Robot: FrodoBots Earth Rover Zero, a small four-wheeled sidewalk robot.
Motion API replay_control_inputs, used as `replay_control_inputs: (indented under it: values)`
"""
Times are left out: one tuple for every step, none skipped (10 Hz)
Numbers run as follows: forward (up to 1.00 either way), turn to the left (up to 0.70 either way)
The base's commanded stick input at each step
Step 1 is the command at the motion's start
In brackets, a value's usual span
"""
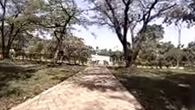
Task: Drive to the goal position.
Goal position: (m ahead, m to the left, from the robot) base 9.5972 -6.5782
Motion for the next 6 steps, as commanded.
replay_control_inputs:
  values:
    - [0.5, 0.0]
    - [0.5, 0.0]
    - [0.5, 0.0]
    - [0.5, 0.0]
    - [0.5, 0.0]
    - [0.5, 0.0]
